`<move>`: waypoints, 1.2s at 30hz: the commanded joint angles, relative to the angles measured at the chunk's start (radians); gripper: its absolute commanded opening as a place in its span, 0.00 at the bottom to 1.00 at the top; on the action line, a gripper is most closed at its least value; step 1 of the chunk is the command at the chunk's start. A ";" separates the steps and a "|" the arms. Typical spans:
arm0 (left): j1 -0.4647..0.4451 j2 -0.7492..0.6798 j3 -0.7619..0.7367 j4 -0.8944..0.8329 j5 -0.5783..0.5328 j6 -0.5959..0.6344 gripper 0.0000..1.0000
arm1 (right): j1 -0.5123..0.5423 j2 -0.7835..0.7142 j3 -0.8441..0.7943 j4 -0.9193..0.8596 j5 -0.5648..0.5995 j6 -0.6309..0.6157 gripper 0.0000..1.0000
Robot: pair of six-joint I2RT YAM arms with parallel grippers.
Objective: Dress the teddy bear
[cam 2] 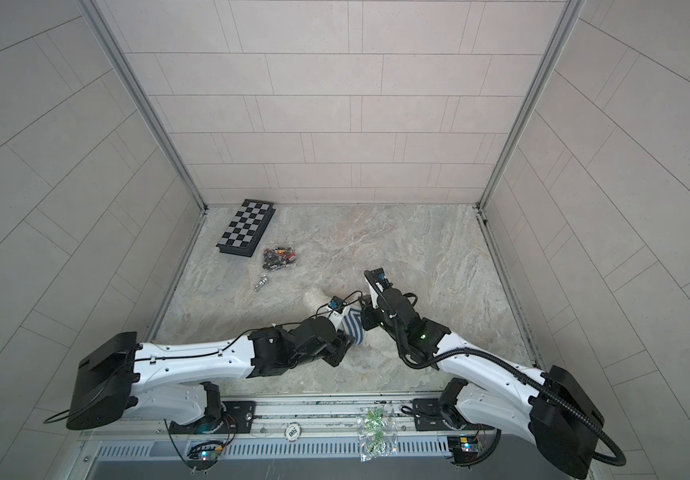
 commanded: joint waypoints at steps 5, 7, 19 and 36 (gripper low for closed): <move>0.003 0.043 0.020 0.006 -0.035 -0.054 0.21 | -0.005 -0.024 -0.021 -0.004 0.013 0.013 0.01; 0.003 0.035 0.011 0.008 -0.036 -0.058 0.09 | -0.007 -0.032 -0.024 -0.010 0.014 0.012 0.01; 0.004 -0.148 -0.052 -0.074 -0.042 -0.054 0.00 | -0.047 -0.029 -0.041 0.015 -0.029 0.013 0.01; 0.164 -0.112 -0.111 0.097 0.072 -0.057 0.00 | -0.096 -0.050 -0.001 -0.077 -0.084 -0.023 0.44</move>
